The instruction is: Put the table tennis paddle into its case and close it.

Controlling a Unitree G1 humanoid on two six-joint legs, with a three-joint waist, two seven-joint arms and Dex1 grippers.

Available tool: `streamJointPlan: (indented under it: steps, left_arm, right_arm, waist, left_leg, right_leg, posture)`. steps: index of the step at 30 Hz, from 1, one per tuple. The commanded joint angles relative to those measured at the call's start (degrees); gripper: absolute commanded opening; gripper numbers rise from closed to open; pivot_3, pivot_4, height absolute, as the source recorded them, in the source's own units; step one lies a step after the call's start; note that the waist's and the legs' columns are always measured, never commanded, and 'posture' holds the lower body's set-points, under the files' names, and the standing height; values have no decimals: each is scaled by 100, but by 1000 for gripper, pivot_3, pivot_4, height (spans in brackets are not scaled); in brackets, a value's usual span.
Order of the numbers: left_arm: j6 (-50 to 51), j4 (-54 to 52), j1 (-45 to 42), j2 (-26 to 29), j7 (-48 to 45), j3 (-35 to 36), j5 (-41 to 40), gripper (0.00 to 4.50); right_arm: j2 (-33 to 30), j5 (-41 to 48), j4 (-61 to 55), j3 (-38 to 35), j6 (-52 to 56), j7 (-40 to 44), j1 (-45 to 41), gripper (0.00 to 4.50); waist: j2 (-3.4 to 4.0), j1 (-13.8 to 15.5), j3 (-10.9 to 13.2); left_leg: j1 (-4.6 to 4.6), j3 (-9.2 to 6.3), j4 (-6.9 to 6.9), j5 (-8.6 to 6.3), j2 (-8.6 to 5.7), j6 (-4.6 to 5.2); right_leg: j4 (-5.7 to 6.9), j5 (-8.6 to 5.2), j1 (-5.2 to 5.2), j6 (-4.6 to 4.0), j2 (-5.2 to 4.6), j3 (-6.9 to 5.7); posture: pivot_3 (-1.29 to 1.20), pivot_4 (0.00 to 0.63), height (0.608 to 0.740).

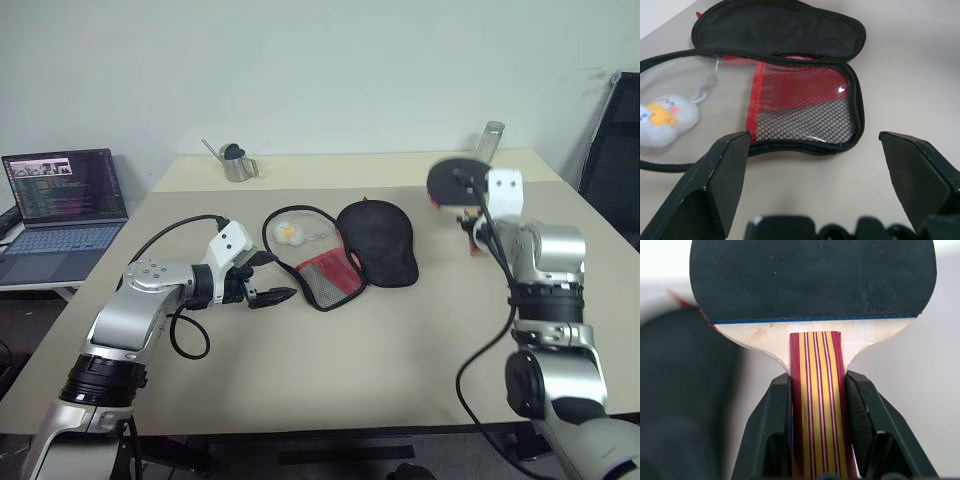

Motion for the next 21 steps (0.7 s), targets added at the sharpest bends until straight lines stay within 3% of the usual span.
streamJointPlan:
  steps: [1,10,13,21]
  left_arm:
    - [-62,-115,-96,34,44,110,-19,4500]
    - [156,-621,197,-56,194,102,-127,4500]
    - [274,-837,327,-10,235,183,-180,4500]
    - [500,-1185,587,161,350,318,-243,4500]
  right_arm:
    - [411,69,730,181,-843,14,-530,1093]
    - [1263,-132,3723,464,-3334,36,-1015,1093]
    - [1291,-162,4212,516,-3675,4,-1040,1093]
    - [1166,-235,4895,549,-3877,123,-1074,1093]
  waist:
    - [0,-24,0]
    - [0,-20,1]
    - [0,-47,1]
    - [1,-111,1]
  left_leg:
    - [1,1,0,0,0,0]
    - [-38,-9,7,1,-8,-1]
    - [-84,-7,13,2,-10,-3]
    - [-80,-5,10,2,-6,-4]
  right_leg:
    - [0,0,0,0,0,1]
    - [-5,1,-31,-1,-5,-2]
    - [1,2,-80,-2,-7,-1]
    - [5,2,-81,-2,-5,0]
  posture:
    - [0,150,740]
    - [0,150,740]
    - [0,150,740]
    - [0,150,740]
